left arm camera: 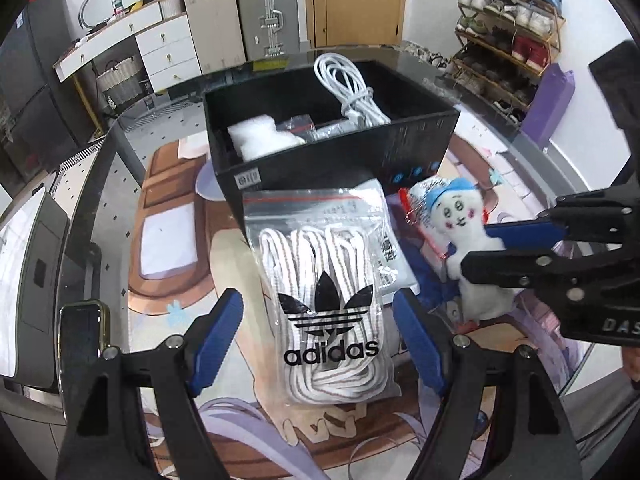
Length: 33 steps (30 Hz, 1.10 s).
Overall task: Organize soft objects
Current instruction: 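Grasp the adidas lace bag with left tool while right tool grasps the plush toy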
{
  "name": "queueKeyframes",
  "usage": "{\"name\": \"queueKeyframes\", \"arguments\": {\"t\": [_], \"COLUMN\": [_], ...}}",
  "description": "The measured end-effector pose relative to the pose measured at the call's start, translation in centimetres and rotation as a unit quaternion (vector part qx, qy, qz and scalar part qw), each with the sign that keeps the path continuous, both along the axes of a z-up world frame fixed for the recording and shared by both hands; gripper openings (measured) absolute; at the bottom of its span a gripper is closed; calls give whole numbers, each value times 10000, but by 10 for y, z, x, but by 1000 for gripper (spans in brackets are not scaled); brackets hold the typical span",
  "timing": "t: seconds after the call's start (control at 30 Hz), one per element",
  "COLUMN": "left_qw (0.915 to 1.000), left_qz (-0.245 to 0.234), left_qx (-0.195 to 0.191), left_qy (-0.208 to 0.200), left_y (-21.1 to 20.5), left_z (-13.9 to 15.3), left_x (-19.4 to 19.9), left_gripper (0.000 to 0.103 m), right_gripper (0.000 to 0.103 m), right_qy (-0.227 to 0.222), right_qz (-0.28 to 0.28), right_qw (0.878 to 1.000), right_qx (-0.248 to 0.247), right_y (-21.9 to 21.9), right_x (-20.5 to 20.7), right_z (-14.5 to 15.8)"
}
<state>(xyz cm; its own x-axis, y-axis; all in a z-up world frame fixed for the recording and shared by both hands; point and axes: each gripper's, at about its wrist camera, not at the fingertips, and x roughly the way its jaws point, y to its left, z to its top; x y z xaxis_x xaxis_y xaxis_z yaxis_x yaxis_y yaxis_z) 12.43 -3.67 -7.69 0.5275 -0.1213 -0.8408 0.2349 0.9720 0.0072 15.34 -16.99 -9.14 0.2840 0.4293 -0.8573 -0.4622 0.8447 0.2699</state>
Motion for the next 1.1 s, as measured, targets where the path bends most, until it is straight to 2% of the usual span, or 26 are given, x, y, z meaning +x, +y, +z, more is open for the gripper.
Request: {"name": "queueKeyframes", "arguments": {"t": [0.07,0.13,0.4,0.6,1.1], "left_qw": [10000,9999,9994,9996,9998], "left_qz": [-14,-71,-158,-204,-194], "left_qx": [73,28,51,19,-49], "left_qy": [58,145,291,205,-75], "left_y": [-1,-1,1,5,6], "left_z": [-3,-5,-3,8,37], "left_x": [0,1,-2,-8,-18], "left_gripper": [68,54,40,37,37], "right_gripper": [26,26,26,26,26], "right_qy": [-17,-14,-35,-165,-612], "right_qz": [32,44,70,55,117], "right_qw": [10000,10000,9999,9998,9980], "right_qx": [-36,-36,-75,8,73], "right_y": [1,2,3,1,2], "right_x": [-2,-2,-1,-6,-24], "right_z": [-1,-2,-2,11,44]}}
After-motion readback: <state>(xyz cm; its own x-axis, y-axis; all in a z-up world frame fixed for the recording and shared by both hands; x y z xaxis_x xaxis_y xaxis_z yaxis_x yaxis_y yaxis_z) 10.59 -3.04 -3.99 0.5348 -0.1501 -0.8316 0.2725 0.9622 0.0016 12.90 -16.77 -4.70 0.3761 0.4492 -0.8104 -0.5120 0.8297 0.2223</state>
